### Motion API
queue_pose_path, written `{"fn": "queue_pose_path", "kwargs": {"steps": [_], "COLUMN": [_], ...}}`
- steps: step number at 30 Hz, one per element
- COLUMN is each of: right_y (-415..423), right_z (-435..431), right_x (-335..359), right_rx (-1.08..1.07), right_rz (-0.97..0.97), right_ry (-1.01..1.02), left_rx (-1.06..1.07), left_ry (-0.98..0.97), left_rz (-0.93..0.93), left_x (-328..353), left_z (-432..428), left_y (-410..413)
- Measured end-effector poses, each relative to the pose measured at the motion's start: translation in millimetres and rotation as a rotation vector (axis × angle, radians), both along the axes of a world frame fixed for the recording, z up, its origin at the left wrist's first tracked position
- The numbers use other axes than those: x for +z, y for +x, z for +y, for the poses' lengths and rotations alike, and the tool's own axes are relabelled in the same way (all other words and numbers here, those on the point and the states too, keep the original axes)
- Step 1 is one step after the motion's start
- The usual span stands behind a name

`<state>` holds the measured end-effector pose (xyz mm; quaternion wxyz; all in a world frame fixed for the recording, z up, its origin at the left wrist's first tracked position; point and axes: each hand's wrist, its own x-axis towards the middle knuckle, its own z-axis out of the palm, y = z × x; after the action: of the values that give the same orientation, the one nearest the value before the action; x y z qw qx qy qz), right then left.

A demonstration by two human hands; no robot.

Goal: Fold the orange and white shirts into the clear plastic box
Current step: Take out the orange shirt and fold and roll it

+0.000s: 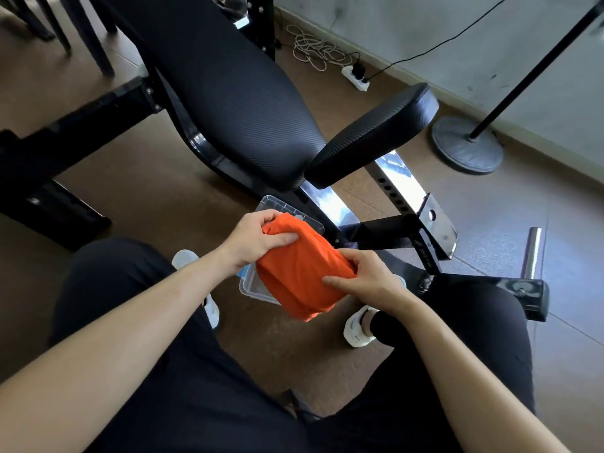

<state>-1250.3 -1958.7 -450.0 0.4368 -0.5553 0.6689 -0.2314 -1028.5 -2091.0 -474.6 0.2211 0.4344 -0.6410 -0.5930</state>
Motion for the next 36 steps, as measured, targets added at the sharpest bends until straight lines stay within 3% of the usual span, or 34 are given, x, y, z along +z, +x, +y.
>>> {"fn": "queue_pose_path", "kwargs": {"steps": [7, 12, 14, 18, 21, 26, 31, 36], "right_y": [18, 29, 27, 27, 29, 31, 26, 20], "right_z": [11, 14, 12, 11, 10, 10, 9, 3], "right_x": [11, 4, 3, 3, 5, 6, 1, 4], "right_rx": [0.016, -0.032, -0.068, -0.198, -0.24, -0.197, -0.166, -0.053], "right_rz": [-0.069, 0.005, 0.0, -0.064, -0.157, -0.217, 0.005, 0.142], "right_ry": [-0.141, -0.333, -0.366, -0.35, -0.319, -0.293, -0.408, -0.542], "left_rx": [-0.022, 0.134, 0.119, -0.214, -0.356, -0.344, -0.3, -0.333], "left_ry": [-0.063, -0.47, -0.541, -0.2, -0.193, -0.232, -0.287, -0.159], "left_rz": [0.002, -0.054, 0.003, 0.075, 0.023, 0.058, -0.023, 0.05], "left_x": [-5, 2, 8, 15, 16, 14, 12, 16], "left_z": [2, 13, 17, 23, 28, 31, 30, 26], "left_y": [-2, -8, -8, -2, -2, -7, -9, -5]}}
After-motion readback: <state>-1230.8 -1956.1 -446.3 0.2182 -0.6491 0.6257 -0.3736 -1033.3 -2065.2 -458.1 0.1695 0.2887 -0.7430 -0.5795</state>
